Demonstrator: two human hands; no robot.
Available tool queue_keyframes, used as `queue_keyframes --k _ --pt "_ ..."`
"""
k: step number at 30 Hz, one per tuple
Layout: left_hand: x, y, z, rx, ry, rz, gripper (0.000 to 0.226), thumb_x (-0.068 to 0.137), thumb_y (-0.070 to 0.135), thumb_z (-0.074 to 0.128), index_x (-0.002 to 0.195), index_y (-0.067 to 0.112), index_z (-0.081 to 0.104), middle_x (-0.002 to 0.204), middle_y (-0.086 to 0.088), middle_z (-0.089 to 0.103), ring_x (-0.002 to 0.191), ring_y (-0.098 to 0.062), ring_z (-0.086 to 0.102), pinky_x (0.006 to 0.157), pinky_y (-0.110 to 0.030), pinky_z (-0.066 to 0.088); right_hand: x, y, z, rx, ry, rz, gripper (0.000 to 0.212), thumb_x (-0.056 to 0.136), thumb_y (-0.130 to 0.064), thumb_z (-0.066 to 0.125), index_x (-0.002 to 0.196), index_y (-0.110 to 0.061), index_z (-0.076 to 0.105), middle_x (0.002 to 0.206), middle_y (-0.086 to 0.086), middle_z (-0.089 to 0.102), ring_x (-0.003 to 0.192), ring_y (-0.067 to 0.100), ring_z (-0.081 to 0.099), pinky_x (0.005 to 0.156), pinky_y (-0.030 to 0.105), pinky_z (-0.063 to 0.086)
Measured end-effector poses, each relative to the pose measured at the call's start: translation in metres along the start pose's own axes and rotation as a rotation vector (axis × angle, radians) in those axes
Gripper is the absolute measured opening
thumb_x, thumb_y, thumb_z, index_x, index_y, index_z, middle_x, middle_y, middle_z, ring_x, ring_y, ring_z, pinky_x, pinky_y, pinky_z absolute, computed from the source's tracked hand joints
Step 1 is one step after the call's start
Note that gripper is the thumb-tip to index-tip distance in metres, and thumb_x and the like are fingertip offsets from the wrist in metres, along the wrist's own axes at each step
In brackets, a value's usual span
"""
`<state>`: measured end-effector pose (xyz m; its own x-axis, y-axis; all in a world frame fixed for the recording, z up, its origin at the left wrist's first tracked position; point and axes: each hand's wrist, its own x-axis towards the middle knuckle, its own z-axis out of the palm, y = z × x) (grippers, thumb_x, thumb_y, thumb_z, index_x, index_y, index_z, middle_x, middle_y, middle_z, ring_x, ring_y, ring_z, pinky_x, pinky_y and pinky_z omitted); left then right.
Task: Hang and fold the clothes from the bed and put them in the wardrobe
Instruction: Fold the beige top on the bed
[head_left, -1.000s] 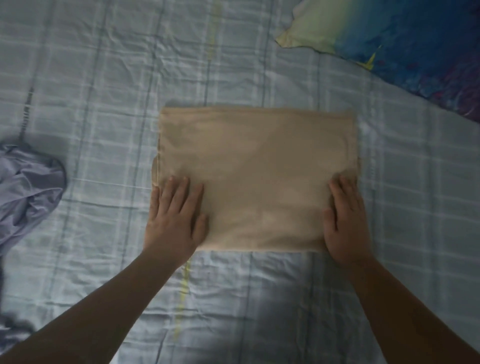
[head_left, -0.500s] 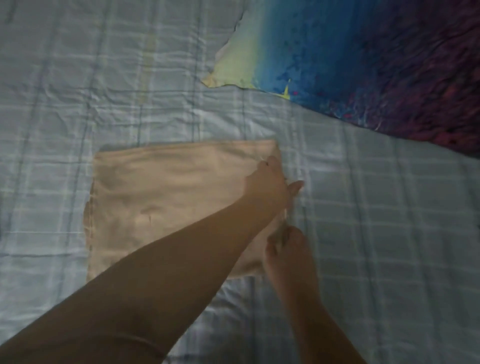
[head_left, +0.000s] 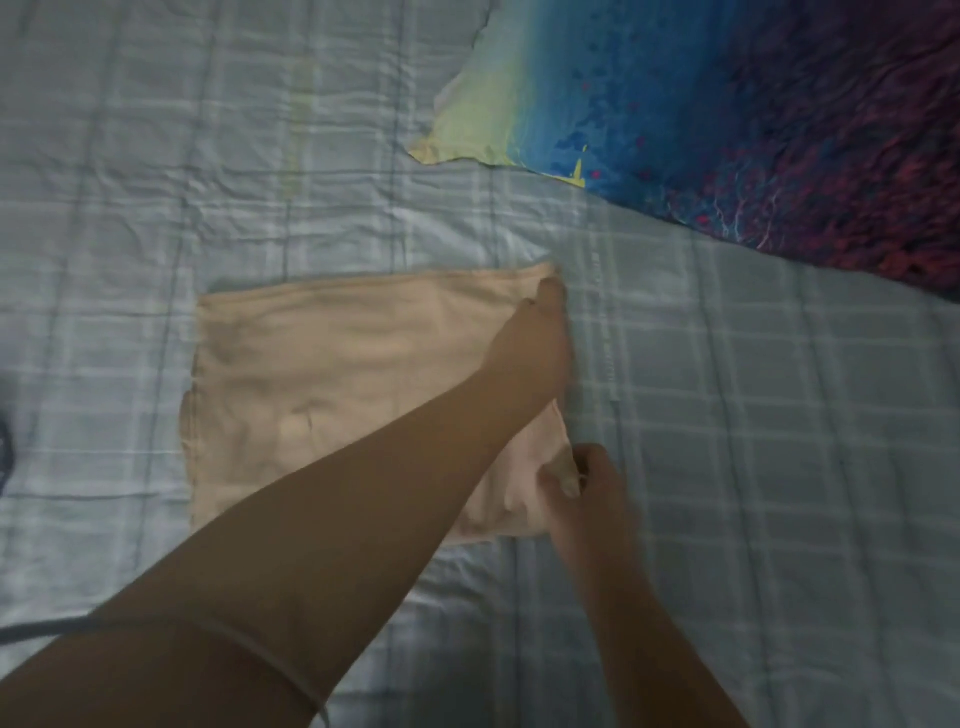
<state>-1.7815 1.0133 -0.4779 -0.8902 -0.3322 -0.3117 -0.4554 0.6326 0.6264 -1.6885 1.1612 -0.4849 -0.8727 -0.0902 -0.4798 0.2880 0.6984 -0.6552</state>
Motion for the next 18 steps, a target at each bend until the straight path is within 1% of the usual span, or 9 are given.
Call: queue_keyframes --k 2,4,5,7,9,12,15,16,18 --pt "-0.013 -0.016 -0.032 -0.192 -0.005 0.106 0.069 0.089 -0.003 0.048 0.153 0.012 0.028 0.121 -0.027 0.059 0.097 -0.037 0.064 0.087 -0.042 0.051 -0.02 -0.015 0.008 0.072 0.003 -0.1 0.023 0.084 -0.018 0.065 0.088 -0.035 0.051 0.08 -0.018 0.063 0.071 -0.001 0.059 0.057 0.013 0.04" --pt "-0.028 -0.039 -0.067 -0.331 0.017 0.193 0.068 0.086 -0.011 0.045 0.151 0.008 0.037 0.143 -0.023 0.051 0.115 -0.032 0.06 0.099 -0.033 0.046 -0.043 -0.036 0.022 0.098 -0.022 -0.229 0.029 0.085 -0.013 0.066 0.095 -0.036 0.05 0.084 -0.023 0.061 0.072 -0.005 0.058 0.06 0.006 0.039" --pt "-0.036 -0.053 -0.085 -0.369 0.019 0.188 0.067 0.084 -0.015 0.043 0.147 0.007 0.043 0.147 -0.019 0.048 0.121 -0.028 0.057 0.101 -0.028 0.042 -0.053 -0.047 0.032 0.089 -0.03 -0.296 0.03 0.084 -0.013 0.066 0.1 -0.034 0.051 0.086 -0.021 0.061 0.075 -0.003 0.058 0.064 0.007 0.04" --pt "-0.05 -0.083 -0.122 -0.435 0.014 0.122 0.065 0.082 -0.019 0.041 0.143 0.005 0.05 0.144 -0.017 0.05 0.125 -0.023 0.054 0.098 -0.013 0.041 -0.077 -0.069 0.055 0.063 -0.046 -0.433 0.035 0.082 -0.02 0.065 0.112 -0.031 0.051 0.094 -0.015 0.06 0.081 0.002 0.058 0.074 0.016 0.045" --pt "-0.065 -0.117 -0.156 -0.544 0.028 0.079 0.063 0.084 -0.022 0.042 0.143 0.001 0.048 0.142 -0.014 0.05 0.123 -0.016 0.052 0.092 -0.003 0.039 -0.099 -0.089 0.084 0.01 -0.066 -0.56 0.038 0.08 -0.025 0.061 0.116 -0.032 0.049 0.101 -0.008 0.055 0.084 0.009 0.056 0.077 0.02 0.046" --pt "-0.088 -0.176 -0.195 -0.556 0.1 0.051 0.058 0.092 -0.015 0.048 0.148 0.002 0.041 0.143 -0.004 0.048 0.127 -0.01 0.048 0.099 -0.006 0.038 -0.127 -0.112 0.136 -0.113 -0.097 -0.693 0.039 0.079 -0.026 0.058 0.116 -0.027 0.049 0.104 -0.009 0.043 0.085 0.015 0.054 0.075 0.023 0.045" --pt "-0.108 -0.242 -0.212 -0.454 0.113 0.033 0.061 0.092 -0.012 0.05 0.149 0.007 0.041 0.146 -0.001 0.046 0.133 -0.012 0.045 0.112 -0.018 0.034 -0.148 -0.119 0.193 -0.193 -0.146 -0.734 0.042 0.077 -0.022 0.061 0.117 -0.026 0.049 0.107 -0.006 0.044 0.089 0.02 0.055 0.077 0.03 0.05" --pt "-0.114 -0.264 -0.213 -0.418 0.112 0.017 0.06 0.093 -0.01 0.051 0.149 0.009 0.042 0.143 0.003 0.046 0.132 -0.011 0.046 0.111 -0.017 0.034 -0.154 -0.118 0.211 -0.226 -0.168 -0.736 0.043 0.076 -0.02 0.062 0.117 -0.026 0.049 0.108 -0.004 0.046 0.09 0.022 0.056 0.076 0.035 0.052" --pt "-0.124 -0.302 -0.21 -0.363 0.116 -0.031 0.057 0.091 -0.009 0.052 0.144 0.011 0.048 0.132 0.007 0.049 0.121 -0.006 0.049 0.1 -0.005 0.035 -0.163 -0.111 0.243 -0.326 -0.196 -0.741 0.047 0.074 -0.017 0.067 0.117 -0.025 0.05 0.108 0.0 0.05 0.09 0.025 0.057 0.074 0.04 0.054"
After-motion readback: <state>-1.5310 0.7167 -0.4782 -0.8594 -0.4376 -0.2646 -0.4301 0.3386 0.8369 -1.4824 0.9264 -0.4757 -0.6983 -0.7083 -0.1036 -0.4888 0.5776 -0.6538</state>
